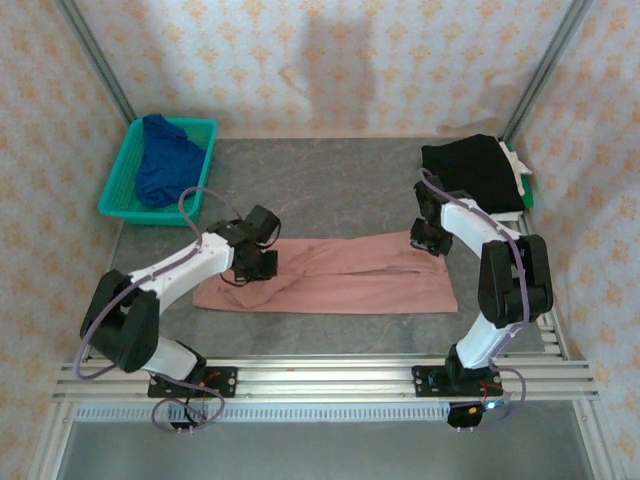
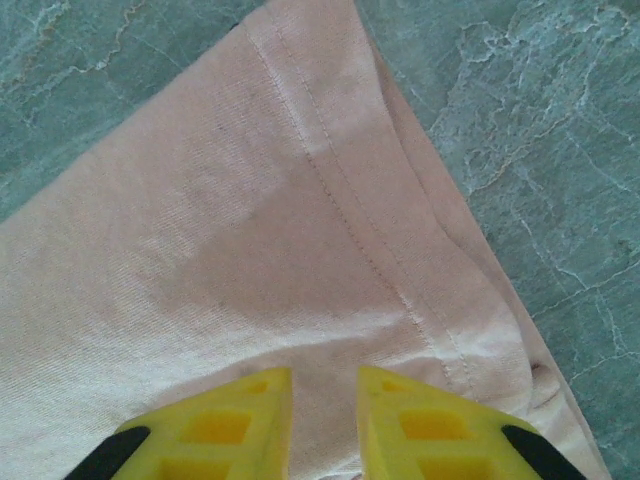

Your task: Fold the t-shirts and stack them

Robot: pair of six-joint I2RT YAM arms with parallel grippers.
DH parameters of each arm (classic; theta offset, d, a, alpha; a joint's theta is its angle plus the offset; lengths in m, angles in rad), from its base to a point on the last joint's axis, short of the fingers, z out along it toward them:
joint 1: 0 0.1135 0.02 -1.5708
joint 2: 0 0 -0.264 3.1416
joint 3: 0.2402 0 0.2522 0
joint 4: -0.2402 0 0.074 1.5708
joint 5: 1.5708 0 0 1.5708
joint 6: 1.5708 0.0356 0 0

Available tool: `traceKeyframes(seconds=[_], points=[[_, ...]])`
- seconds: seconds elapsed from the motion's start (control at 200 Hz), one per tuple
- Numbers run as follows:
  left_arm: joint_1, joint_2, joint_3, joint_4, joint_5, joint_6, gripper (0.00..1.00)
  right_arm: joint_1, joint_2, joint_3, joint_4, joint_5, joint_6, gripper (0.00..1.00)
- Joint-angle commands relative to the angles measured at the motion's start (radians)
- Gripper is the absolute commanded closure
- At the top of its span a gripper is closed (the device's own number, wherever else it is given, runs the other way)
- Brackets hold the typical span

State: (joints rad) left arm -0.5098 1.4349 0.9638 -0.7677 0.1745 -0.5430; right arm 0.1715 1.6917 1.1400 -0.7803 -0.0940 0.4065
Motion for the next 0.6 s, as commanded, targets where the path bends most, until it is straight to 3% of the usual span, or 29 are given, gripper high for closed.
traceKeyframes(seconds=[0.0, 0.075, 0.125, 0.19, 0.3, 0.385, 0.5, 0.596], points=[[-0.081, -0.104, -0.042, -0.061, -0.044, -0.091, 1.00, 0.003, 0.003, 0.010, -0.019, 0.010, -0.014, 0.76], [-0.147, -0.153, -0.100, -0.023, -0.029, -0.158, 0.99, 0.003, 0.000, 0.003, -0.018, 0.004, -0.015, 0.76], [-0.185, -0.175, -0.135, 0.025, -0.006, -0.193, 0.85, 0.003, 0.004, 0.004, -0.019, -0.005, -0.018, 0.76], [-0.228, -0.185, -0.173, 0.115, 0.052, -0.215, 0.83, 0.003, 0.010, 0.013, -0.021, -0.020, -0.020, 0.76], [-0.267, -0.178, -0.166, 0.174, 0.108, -0.206, 0.63, 0.013, 0.013, 0.032, -0.025, -0.040, -0.018, 0.76], [-0.268, -0.180, -0.135, 0.152, 0.107, -0.174, 0.49, 0.030, 0.003, 0.044, -0.024, -0.040, -0.014, 0.76], [-0.243, -0.174, -0.064, 0.095, 0.059, -0.121, 0.45, 0.059, -0.005, 0.043, -0.004, -0.050, 0.004, 0.76], [-0.144, -0.127, -0.012, 0.061, 0.027, -0.078, 0.43, 0.103, 0.013, 0.042, 0.021, -0.058, 0.017, 0.76]])
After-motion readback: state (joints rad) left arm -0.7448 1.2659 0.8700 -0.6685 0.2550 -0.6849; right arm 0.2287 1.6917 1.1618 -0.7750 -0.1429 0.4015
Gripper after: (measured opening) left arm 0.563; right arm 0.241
